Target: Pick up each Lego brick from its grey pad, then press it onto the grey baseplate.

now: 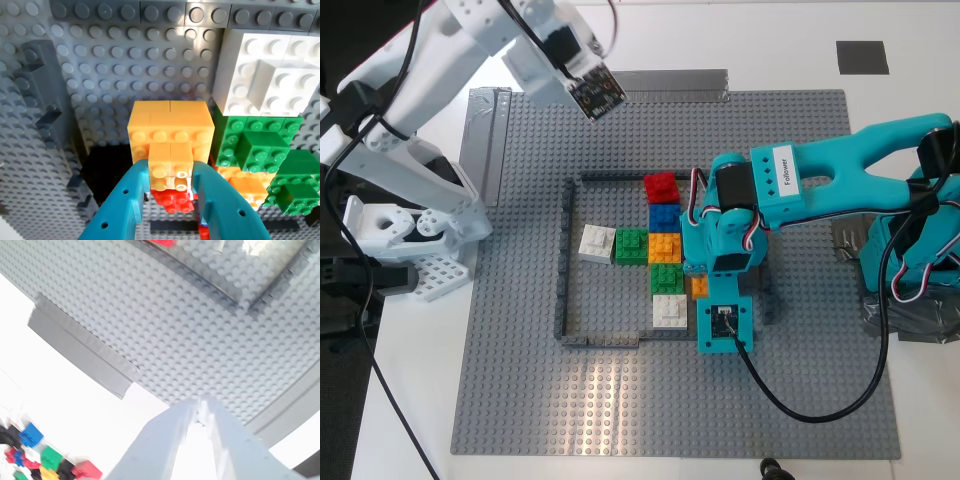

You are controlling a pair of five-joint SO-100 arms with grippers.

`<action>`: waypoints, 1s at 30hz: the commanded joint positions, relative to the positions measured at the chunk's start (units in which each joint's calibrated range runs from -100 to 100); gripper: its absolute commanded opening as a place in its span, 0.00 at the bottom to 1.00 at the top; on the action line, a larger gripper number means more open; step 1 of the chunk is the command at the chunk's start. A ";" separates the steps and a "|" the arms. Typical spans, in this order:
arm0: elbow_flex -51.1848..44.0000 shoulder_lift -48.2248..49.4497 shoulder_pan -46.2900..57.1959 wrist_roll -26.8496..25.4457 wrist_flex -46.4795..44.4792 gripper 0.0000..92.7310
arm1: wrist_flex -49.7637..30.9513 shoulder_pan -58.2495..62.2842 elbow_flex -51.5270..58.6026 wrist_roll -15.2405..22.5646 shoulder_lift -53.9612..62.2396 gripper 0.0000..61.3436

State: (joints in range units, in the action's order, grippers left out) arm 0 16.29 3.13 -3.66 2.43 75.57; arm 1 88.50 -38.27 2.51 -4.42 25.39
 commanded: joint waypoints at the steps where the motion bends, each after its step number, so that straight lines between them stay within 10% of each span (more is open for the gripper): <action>1: -2.70 0.22 0.87 -0.55 -0.14 0.00 | 6.62 -9.86 -3.91 -1.46 6.46 0.00; 16: -2.70 -0.64 1.01 -0.60 -0.54 0.00 | 7.84 -32.86 4.12 -1.80 9.55 0.00; 30: -2.61 -2.36 1.60 -0.65 -2.66 0.00 | -0.70 -40.04 -18.63 2.74 -15.17 0.00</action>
State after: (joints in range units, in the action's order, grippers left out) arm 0 16.29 0.42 -3.07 2.06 73.39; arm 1 88.58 -77.09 -5.51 -2.32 14.59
